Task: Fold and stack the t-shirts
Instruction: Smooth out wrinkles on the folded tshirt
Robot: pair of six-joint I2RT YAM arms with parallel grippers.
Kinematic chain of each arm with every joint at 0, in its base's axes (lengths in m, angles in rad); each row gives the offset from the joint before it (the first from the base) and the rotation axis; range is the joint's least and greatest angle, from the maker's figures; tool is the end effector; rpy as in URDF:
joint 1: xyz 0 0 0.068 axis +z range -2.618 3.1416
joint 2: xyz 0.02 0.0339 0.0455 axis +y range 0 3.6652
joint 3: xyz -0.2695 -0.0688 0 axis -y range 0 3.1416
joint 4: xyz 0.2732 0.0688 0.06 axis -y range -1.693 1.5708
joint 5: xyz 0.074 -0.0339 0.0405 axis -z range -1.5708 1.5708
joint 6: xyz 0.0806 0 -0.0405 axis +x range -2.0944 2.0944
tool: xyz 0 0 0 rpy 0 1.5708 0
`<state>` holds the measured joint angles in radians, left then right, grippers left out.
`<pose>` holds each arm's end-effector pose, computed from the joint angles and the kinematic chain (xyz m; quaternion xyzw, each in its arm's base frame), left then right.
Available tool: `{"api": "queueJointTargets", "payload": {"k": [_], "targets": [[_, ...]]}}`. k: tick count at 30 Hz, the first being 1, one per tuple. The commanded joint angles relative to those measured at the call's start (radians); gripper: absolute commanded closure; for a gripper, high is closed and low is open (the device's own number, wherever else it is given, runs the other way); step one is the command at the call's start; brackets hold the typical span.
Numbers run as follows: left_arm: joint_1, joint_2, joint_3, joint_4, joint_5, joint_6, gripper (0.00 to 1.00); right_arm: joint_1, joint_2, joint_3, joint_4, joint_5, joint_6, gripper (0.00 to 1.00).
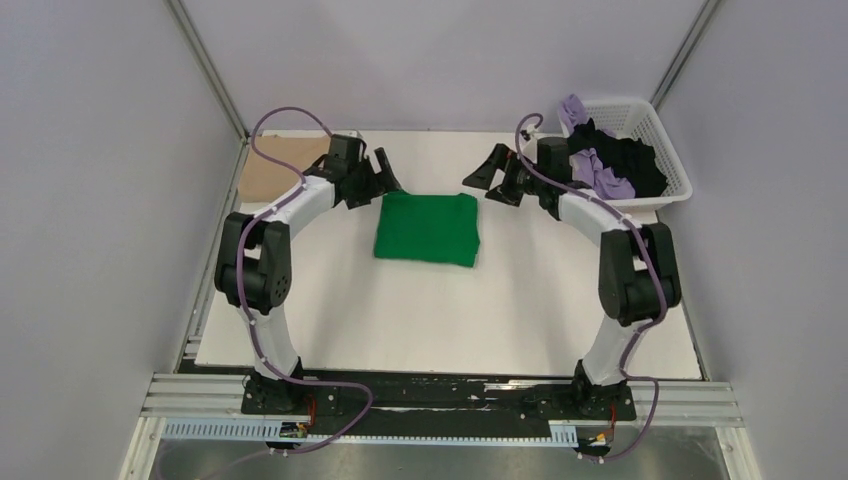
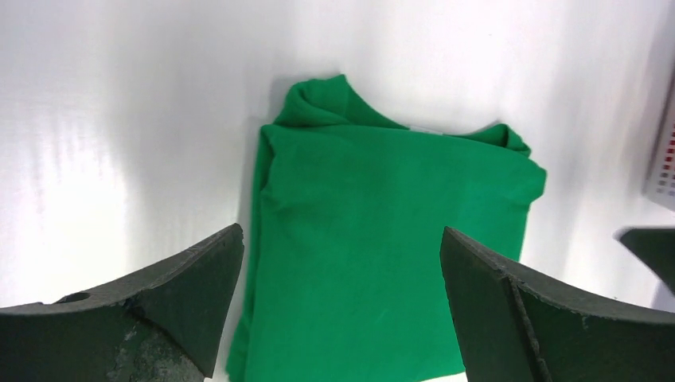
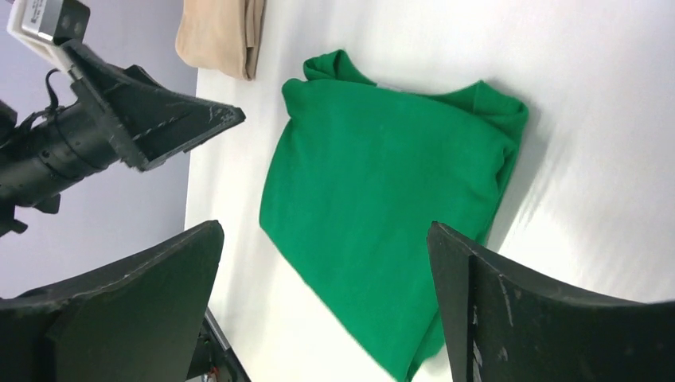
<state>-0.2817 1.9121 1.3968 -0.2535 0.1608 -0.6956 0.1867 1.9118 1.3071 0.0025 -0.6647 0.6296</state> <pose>0.4651 -0.1480 0.1783 -0.1579 0.9046 -0.2479 0.3088 0.4646 0.1384 0.1837 0.0356 0.8495 0.4397 0.2893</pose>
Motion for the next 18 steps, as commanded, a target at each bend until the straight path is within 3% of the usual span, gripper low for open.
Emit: {"api": "queueJointTargets", "payload": {"k": [1, 5, 11, 18], "targets": [[-0.006, -0.035, 0.037, -0.160, -0.112, 0.140, 0.00, -0.005, -0.218, -0.176, 0.002, 0.181, -0.058, 0.00], [-0.007, 0.008, 0.034, -0.180, -0.060, 0.180, 0.00, -0.008, -0.423, -0.333, -0.025, 0.377, -0.088, 0.00], [-0.009, 0.076, 0.021, -0.178, -0.033, 0.193, 0.01, -0.014, -0.772, -0.539, -0.115, 0.803, -0.050, 0.00], [-0.054, 0.128, -0.013, -0.119, 0.037, 0.146, 0.08, -0.021, -0.999, -0.665, -0.124, 0.893, -0.071, 0.00]]}}
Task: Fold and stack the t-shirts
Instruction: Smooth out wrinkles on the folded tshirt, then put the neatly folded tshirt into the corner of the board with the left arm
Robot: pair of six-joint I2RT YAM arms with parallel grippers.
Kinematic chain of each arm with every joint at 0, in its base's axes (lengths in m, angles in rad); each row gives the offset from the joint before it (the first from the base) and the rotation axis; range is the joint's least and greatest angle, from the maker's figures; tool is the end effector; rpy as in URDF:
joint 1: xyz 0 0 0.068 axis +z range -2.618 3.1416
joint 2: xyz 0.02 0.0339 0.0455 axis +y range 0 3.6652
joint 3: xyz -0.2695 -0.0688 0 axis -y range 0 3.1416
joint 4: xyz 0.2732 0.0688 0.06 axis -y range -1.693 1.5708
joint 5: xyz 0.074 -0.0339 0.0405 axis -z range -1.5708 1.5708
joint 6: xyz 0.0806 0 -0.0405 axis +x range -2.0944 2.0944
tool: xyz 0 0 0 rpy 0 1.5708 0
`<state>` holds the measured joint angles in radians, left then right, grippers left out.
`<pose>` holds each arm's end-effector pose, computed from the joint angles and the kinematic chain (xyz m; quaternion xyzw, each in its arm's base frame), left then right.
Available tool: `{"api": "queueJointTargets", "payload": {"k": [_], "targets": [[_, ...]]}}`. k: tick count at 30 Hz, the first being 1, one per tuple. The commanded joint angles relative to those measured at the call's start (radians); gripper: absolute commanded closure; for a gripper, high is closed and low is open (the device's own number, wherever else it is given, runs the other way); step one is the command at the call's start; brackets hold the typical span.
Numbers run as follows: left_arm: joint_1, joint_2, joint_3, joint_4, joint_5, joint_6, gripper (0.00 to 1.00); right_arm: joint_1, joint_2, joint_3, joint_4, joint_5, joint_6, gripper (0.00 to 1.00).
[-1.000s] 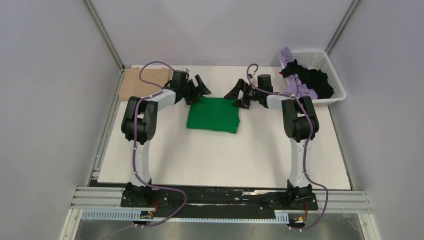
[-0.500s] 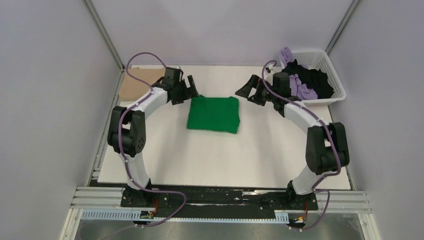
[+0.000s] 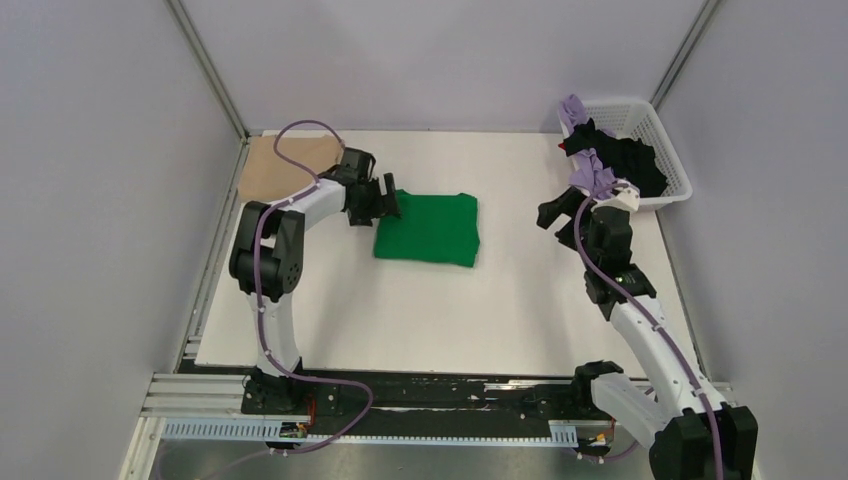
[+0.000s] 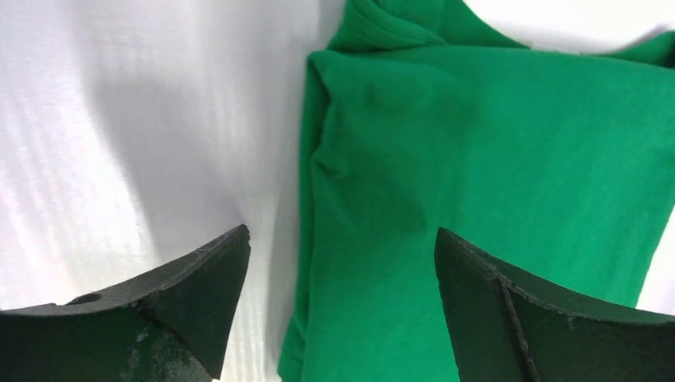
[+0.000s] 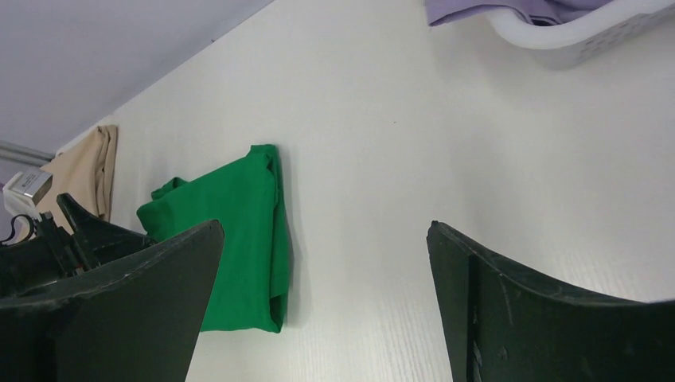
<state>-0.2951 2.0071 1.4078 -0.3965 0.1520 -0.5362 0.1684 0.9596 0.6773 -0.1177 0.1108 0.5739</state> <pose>0.4527 -0.1504 0.1242 -0.0936 0.9518 -0.1808 0.2293 0.2838 0.0392 0.2557 0.1975 0.8090 0.1571 0.5309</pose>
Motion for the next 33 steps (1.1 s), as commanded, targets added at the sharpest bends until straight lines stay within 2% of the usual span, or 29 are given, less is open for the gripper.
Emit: {"api": "queueJointTargets", "payload": {"k": [1, 5, 7, 9, 12, 13, 14, 16, 20, 24, 26, 30, 33], "targets": [[-0.058, 0.039, -0.025, 0.025, 0.044, -0.015, 0.08, -0.002, -0.057, -0.036, -0.006, 0.113, -0.016, 0.00], [-0.103, 0.065, -0.008, 0.013, 0.017, -0.029, 0.12, -0.003, -0.064, -0.032, -0.026, 0.107, -0.026, 0.00], [-0.123, 0.085, 0.014, -0.011, -0.014, -0.030, 0.19, -0.002, -0.063, -0.031, -0.034, 0.114, -0.030, 0.00], [-0.145, 0.109, 0.047, -0.047, -0.054, -0.024, 0.32, -0.002, -0.066, -0.030, -0.039, 0.117, -0.032, 0.00], [-0.177, 0.147, 0.120, -0.118, -0.154, -0.005, 0.62, -0.002, -0.075, -0.033, -0.040, 0.126, -0.034, 0.00], [-0.194, 0.153, 0.136, -0.155, -0.217, 0.001, 0.68, -0.003, -0.078, -0.034, -0.041, 0.131, -0.035, 0.00], [-0.201, 0.164, 0.168, -0.188, -0.248, 0.015, 0.80, -0.003, -0.081, -0.034, -0.040, 0.135, -0.036, 0.00], [-0.219, 0.177, 0.214, -0.231, -0.338, 0.034, 0.98, -0.002, -0.084, -0.036, -0.040, 0.138, -0.037, 0.00], [-0.221, 0.189, 0.307, -0.278, -0.495, 0.098, 1.00, -0.003, -0.081, -0.036, -0.040, 0.135, -0.043, 0.00], [-0.219, 0.192, 0.404, -0.309, -0.760, 0.189, 1.00, -0.002, -0.070, -0.033, -0.039, 0.143, -0.048, 0.00], [-0.213, 0.185, 0.426, -0.284, -0.847, 0.252, 1.00, -0.002, -0.059, -0.029, -0.040, 0.139, -0.057, 0.00], [-0.184, 0.155, 0.431, -0.186, -0.967, 0.415, 1.00, -0.003, -0.031, -0.018, -0.043, 0.138, -0.069, 0.00], [-0.136, 0.110, 0.401, -0.100, -0.987, 0.535, 1.00, -0.003, -0.019, -0.014, -0.043, 0.135, -0.073, 0.00]]}}
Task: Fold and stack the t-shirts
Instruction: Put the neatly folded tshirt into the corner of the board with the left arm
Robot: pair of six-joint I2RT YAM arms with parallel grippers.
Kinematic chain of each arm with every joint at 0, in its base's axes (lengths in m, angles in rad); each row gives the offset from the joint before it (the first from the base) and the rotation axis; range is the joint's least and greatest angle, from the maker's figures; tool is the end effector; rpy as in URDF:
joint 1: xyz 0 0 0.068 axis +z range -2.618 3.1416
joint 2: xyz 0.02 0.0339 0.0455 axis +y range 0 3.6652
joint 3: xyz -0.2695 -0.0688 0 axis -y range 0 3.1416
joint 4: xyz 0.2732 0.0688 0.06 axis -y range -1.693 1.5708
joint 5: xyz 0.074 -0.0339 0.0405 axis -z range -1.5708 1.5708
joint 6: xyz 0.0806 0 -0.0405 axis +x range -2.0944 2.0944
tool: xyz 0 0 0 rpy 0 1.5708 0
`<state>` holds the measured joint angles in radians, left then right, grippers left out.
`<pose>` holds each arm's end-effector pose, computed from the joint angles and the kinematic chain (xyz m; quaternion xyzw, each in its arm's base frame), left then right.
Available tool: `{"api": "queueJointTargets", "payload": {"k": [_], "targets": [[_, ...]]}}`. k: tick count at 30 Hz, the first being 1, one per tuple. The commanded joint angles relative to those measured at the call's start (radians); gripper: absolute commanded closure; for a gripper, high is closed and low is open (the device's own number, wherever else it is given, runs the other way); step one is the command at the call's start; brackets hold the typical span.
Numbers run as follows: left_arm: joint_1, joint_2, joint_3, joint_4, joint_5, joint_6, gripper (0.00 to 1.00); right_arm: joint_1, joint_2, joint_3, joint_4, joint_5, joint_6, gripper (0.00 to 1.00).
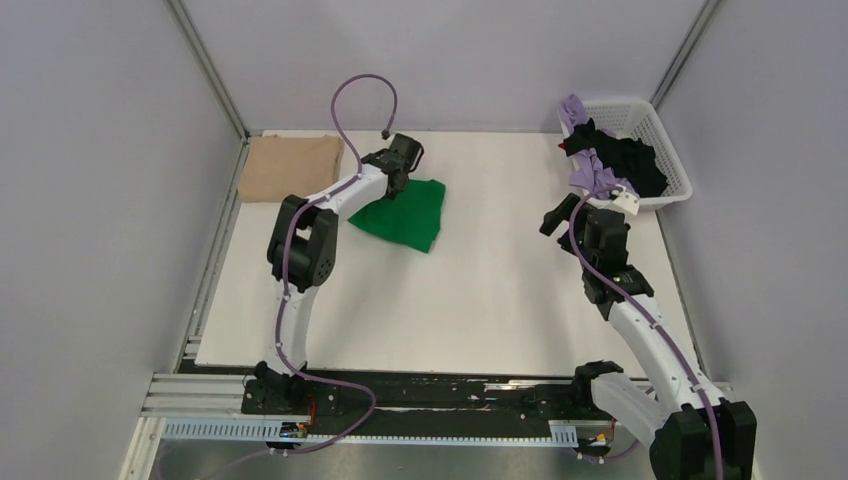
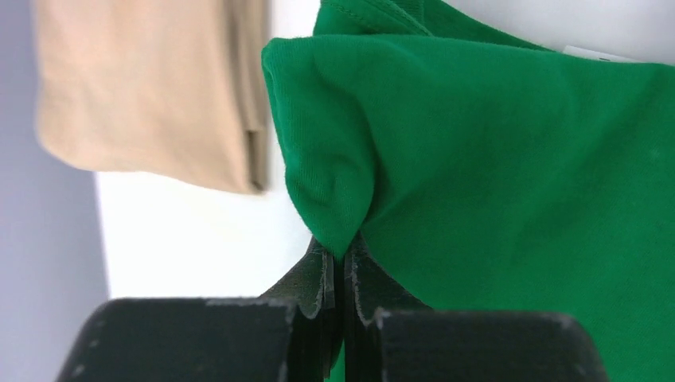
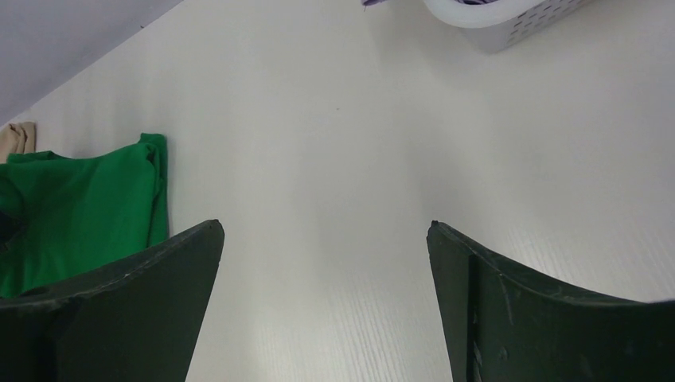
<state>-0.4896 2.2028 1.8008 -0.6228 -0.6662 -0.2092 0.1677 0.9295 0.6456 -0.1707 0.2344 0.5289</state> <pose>0.4871 -0.2031 0.1619 0.0399 0.9134 0.2086 0.3472 0.2740 0.0274 0.2436 0.2122 0.8176 0.0863 0.5282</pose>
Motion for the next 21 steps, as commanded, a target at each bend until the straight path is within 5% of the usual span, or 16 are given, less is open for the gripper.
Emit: {"api": "queueJointTargets", "payload": {"k": [1, 6, 21], "targets": [[0.070, -0.099, -0.008, 0.148, -0.152, 0.236, 1.00, -0.001, 0.014, 0.019, 0.010, 0.010, -0.030, 0.00], [0.161, -0.199, -0.091, 0.289, -0.116, 0.381, 1.00, -0.002, 0.025, 0.024, 0.004, -0.002, -0.029, 0.00], [0.274, -0.205, 0.060, 0.387, -0.068, 0.461, 1.00, -0.001, 0.034, 0.032, -0.010, -0.010, -0.033, 0.00]]}}
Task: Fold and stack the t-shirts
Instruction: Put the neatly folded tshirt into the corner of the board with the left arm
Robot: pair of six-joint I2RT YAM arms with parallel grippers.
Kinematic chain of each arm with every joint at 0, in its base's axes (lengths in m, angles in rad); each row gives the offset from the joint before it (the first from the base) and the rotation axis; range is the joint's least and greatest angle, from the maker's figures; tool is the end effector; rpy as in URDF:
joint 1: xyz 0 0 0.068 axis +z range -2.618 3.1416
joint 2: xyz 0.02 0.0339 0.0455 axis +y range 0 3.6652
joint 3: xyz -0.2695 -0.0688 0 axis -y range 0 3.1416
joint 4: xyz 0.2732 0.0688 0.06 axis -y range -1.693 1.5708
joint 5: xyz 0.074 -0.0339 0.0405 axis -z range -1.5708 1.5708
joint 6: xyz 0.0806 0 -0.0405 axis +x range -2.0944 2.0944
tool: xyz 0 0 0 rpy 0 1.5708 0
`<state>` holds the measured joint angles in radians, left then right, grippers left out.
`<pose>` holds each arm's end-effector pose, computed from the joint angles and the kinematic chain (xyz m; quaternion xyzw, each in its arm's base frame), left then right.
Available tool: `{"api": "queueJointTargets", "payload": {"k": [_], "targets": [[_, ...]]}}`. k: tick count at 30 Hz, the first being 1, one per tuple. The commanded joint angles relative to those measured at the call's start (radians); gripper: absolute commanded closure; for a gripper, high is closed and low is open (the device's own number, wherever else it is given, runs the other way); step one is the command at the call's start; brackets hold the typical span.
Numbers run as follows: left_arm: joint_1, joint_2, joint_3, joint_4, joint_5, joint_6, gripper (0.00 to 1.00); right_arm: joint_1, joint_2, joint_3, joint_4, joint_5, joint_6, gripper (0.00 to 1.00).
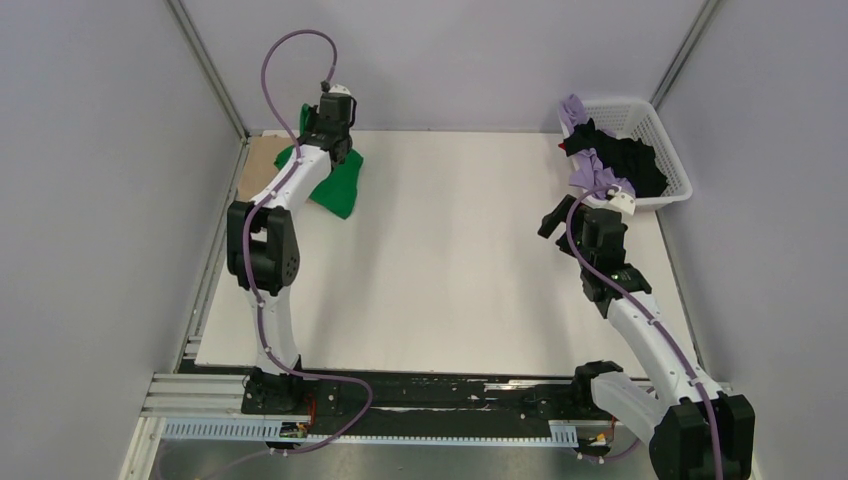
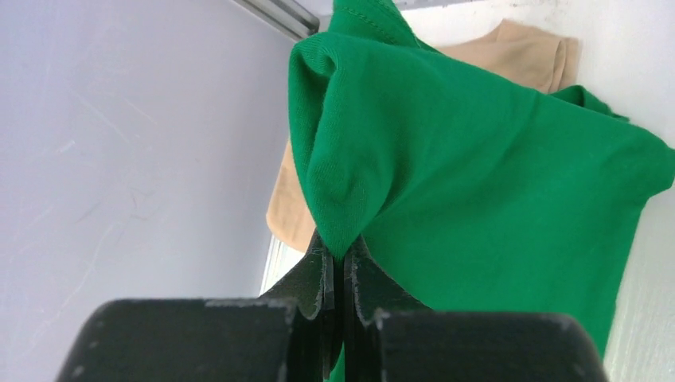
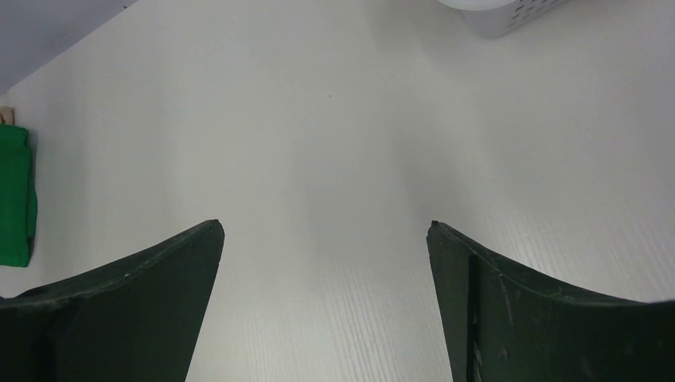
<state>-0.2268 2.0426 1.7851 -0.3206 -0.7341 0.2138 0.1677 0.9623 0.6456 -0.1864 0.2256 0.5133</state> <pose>0.5325 -0.0675 0.2689 0.0126 0.8383 0.3127 0.4465 0.2770 0.0286 0.2330 0.2035 0.8328 0.0775 0.5089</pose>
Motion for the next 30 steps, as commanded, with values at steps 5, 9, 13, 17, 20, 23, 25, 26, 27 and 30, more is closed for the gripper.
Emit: {"api": "queueJointTargets", "payload": {"k": [5, 9, 13, 17, 20, 23, 25, 26, 27, 30], "targets": [[0.018, -0.054, 0.122, 0.082, 0.030, 0.042, 1.00, -0.001, 0.006, 0.037, 0.000, -0.008, -0.017, 0.00], [0.020, -0.064, 0.139, 0.093, 0.044, 0.033, 1.00, -0.002, 0.004, 0.040, -0.005, -0.002, -0.019, 0.00], [0.029, -0.052, 0.152, 0.092, 0.048, 0.044, 1.00, -0.002, 0.005, 0.040, -0.007, 0.001, -0.020, 0.00], [0.042, -0.032, 0.173, 0.085, 0.027, 0.060, 1.00, -0.002, 0.010, 0.042, -0.008, 0.003, -0.019, 0.00], [0.058, -0.032, 0.157, 0.090, 0.037, 0.059, 1.00, -0.002, 0.016, 0.043, -0.011, 0.010, -0.019, 0.00], [0.079, -0.018, 0.140, 0.098, 0.068, 0.044, 1.00, -0.002, 0.027, 0.047, -0.013, 0.012, -0.019, 0.00], [0.092, 0.000, 0.141, 0.098, 0.093, 0.036, 1.00, -0.001, 0.037, 0.051, -0.013, 0.012, -0.020, 0.00], [0.096, 0.007, 0.143, 0.097, 0.098, 0.033, 1.00, -0.002, 0.042, 0.052, -0.014, 0.013, -0.020, 0.00], [0.104, 0.025, 0.150, 0.098, 0.098, 0.030, 1.00, -0.001, 0.048, 0.055, -0.015, 0.013, -0.019, 0.00], [0.121, 0.068, 0.179, 0.084, 0.088, 0.027, 1.00, -0.001, 0.065, 0.059, -0.016, 0.016, -0.020, 0.00]]}}
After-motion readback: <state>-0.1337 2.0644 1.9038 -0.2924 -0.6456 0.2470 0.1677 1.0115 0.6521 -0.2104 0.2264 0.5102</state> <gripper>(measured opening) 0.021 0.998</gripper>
